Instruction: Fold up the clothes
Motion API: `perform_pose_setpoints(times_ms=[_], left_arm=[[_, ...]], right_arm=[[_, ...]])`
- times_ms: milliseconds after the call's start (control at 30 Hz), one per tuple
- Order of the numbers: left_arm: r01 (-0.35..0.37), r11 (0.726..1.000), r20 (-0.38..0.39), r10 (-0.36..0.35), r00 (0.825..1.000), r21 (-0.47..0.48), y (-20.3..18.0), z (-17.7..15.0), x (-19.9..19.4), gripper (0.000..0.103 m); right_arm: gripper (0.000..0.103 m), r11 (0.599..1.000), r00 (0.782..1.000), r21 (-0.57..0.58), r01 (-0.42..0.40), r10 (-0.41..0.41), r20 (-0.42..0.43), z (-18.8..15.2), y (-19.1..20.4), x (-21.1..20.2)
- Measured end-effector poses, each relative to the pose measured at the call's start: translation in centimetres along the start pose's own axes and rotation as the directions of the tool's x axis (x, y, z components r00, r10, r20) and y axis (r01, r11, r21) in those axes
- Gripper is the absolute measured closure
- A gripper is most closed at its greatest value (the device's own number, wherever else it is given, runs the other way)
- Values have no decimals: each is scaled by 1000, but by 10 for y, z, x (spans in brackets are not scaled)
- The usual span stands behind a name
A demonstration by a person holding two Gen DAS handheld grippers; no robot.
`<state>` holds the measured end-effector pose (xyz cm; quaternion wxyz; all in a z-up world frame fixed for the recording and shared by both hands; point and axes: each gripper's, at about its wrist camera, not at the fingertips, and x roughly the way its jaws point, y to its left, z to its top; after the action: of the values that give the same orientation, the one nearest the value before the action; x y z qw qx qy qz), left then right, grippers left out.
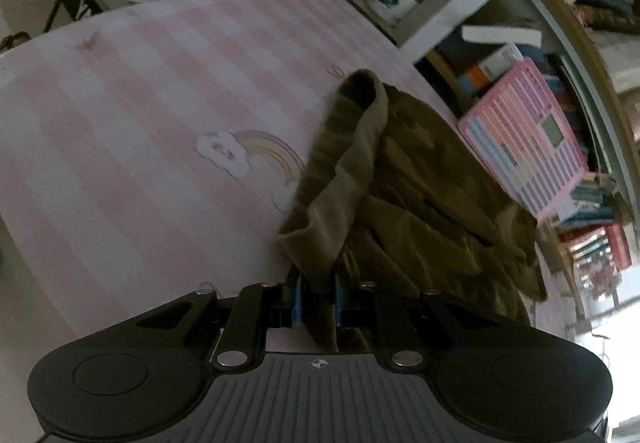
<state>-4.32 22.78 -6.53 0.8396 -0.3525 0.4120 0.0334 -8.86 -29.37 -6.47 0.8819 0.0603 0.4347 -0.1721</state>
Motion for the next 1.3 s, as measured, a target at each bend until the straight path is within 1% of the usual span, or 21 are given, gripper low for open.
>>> perform_pose_setpoints(times_ms=[100, 233, 633, 1033, 1200, 1300], left_arm=[[5, 1000, 0, -5, 1000, -3, 2, 1, -1, 89], [3, 1000, 7, -3, 1000, -6, 4, 3, -3, 89], [5, 1000, 21, -5, 1000, -8, 7, 3, -6, 89], [-6, 1000, 47, 6, 999, -17, 10, 4, -11, 89], [1, 999, 47, 1, 999, -47, 15, -1, -12, 89], [6, 998, 38, -4, 999, -62, 18, -3, -10, 87]], right_arm=[[56, 1000, 1000, 13, 13, -13, 0, 0, -5, 0], [56, 999, 1000, 13, 29, -29, 4, -1, -1, -1], [56, 999, 999, 25, 34, -34, 13, -3, 3, -3], [55, 999, 1000, 44, 2, -3, 17, -9, 7, -8], [55, 999, 1000, 32, 4, -5, 17, -9, 9, -8], [54, 1000, 1000, 21, 10, -11, 18, -9, 10, -7]])
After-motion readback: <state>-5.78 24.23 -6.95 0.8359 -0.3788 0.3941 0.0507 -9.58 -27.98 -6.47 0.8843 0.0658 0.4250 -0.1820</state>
